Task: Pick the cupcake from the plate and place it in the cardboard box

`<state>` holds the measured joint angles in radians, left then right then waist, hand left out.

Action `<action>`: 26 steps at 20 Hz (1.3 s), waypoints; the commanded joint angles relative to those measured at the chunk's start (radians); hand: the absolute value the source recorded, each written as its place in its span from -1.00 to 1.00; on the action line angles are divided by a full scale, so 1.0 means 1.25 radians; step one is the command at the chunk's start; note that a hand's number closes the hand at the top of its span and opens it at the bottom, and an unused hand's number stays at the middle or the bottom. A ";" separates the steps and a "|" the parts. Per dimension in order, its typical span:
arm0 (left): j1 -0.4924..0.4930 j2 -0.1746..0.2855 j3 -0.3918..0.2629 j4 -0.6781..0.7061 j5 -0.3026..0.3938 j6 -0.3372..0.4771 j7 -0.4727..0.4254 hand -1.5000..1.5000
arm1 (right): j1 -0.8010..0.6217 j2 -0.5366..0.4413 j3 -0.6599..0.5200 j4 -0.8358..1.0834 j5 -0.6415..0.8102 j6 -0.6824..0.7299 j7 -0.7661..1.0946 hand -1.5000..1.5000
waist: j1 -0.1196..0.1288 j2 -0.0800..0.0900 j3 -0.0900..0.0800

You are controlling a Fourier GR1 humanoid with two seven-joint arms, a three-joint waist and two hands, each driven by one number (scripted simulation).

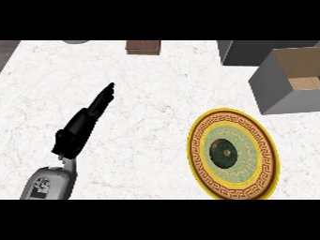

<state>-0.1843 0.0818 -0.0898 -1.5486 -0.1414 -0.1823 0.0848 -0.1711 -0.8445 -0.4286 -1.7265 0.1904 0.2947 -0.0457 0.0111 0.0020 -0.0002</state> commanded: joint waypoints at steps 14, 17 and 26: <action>0.014 0.004 0.012 -0.014 0.001 -0.019 0.003 0.00 | -0.331 0.078 0.230 0.517 0.324 -0.195 -0.144 1.00 | 0.014 0.004 0.001; 0.019 -0.018 -0.017 -0.009 -0.029 -0.002 0.000 0.00 | -0.395 0.123 0.243 0.586 0.352 -0.222 -0.127 1.00 | 0.009 0.003 0.000; -0.022 -0.045 -0.024 0.007 -0.046 0.023 -0.001 0.00 | -0.474 0.164 0.187 0.914 0.310 -0.179 -0.200 -1.00 | 0.018 0.006 0.002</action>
<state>-0.2043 0.0535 -0.0968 -1.5153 -0.1760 -0.1803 0.0579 -0.7010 -0.6669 -0.1854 -0.7477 0.5705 0.0788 -0.2566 0.0263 0.0090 0.0010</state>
